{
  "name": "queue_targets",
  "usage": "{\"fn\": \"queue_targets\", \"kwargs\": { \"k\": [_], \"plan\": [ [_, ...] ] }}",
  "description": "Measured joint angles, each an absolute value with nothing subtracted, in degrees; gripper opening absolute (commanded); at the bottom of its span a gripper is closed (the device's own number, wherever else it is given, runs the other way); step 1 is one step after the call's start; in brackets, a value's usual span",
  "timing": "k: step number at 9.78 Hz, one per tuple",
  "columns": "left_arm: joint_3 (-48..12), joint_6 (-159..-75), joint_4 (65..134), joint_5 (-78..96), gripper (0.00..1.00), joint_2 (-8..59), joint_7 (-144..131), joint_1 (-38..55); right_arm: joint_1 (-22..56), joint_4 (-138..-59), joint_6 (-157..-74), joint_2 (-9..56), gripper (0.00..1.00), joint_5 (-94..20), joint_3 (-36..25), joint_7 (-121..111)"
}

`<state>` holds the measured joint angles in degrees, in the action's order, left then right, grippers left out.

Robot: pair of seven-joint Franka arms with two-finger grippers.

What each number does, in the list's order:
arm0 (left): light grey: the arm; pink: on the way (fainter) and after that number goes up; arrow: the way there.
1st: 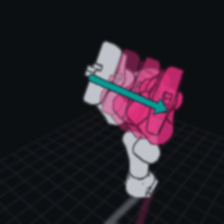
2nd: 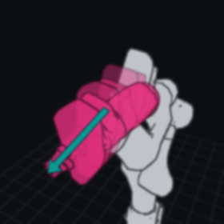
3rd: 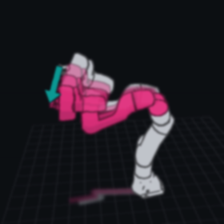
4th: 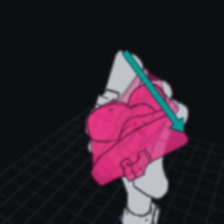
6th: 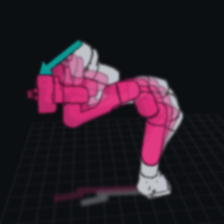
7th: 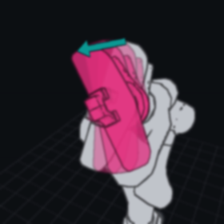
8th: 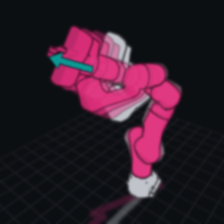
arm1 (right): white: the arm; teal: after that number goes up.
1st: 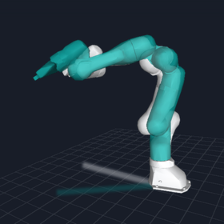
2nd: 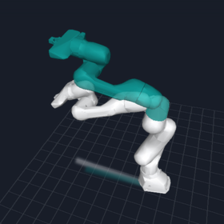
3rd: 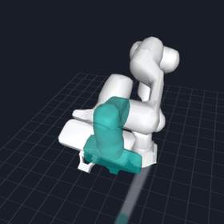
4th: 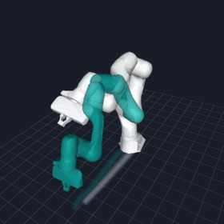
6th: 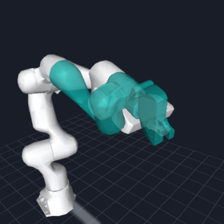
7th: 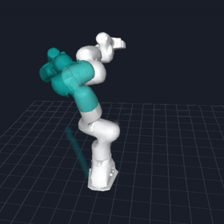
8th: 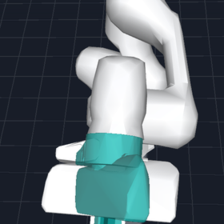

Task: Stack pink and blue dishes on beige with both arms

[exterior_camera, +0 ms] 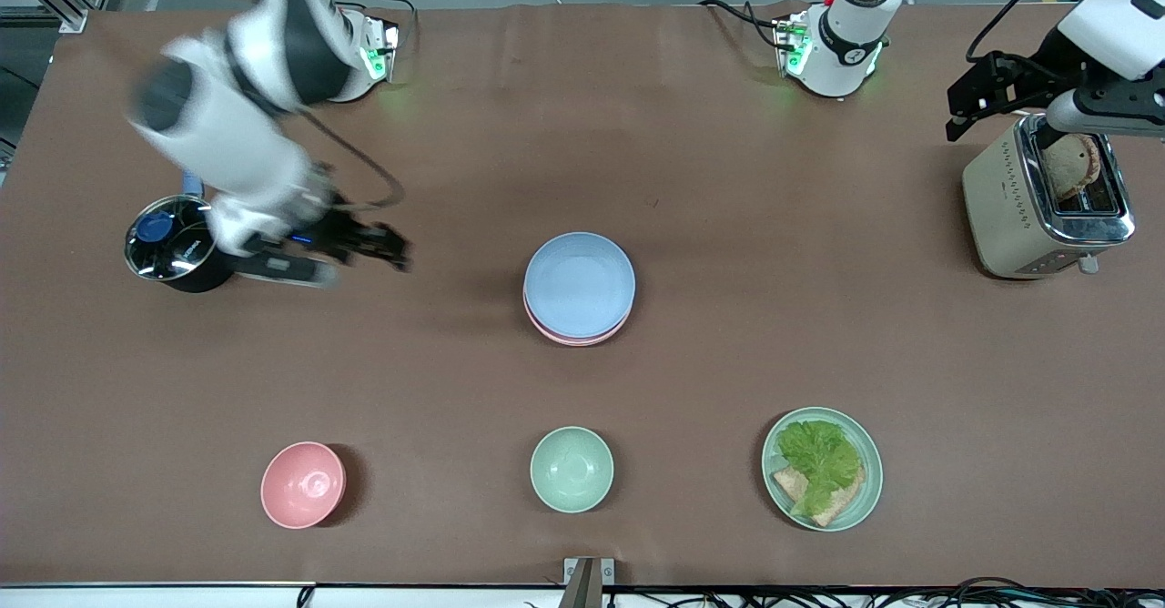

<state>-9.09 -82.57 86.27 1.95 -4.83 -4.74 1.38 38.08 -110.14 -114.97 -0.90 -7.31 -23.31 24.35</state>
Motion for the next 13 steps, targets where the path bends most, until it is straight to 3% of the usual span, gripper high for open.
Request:
{"fn": "queue_targets", "kwargs": {
  "k": [3,6,8,12,13],
  "plan": [
    [-8.59,-82.65,87.67,0.32,1.0,-6.89,-4.73,1.25,37.48,-99.44,-99.68,-2.93,1.0,0.71,-26.55,24.29],
    [-8.39,-82.69,87.65,-0.59,1.0,-7.53,-4.7,1.2,30.53,-92.35,-96.0,-2.04,1.0,1.51,-27.0,20.24],
    [-8.3,-82.85,87.62,-0.6,1.0,-7.0,-4.68,1.08,20.47,-89.9,-94.2,-2.03,1.0,1.41,-25.06,12.64],
    [-8.22,-82.83,87.37,-0.61,1.0,-6.4,-4.65,0.93,-5.31,-88.16,-86.32,-1.96,1.0,1.28,-2.0,9.32],
    [-8.21,-82.82,87.37,-0.61,1.0,-6.39,-4.64,0.92,-6.63,-88.11,-86.32,-1.79,1.0,1.29,-1.14,9.09]
  ]
}}
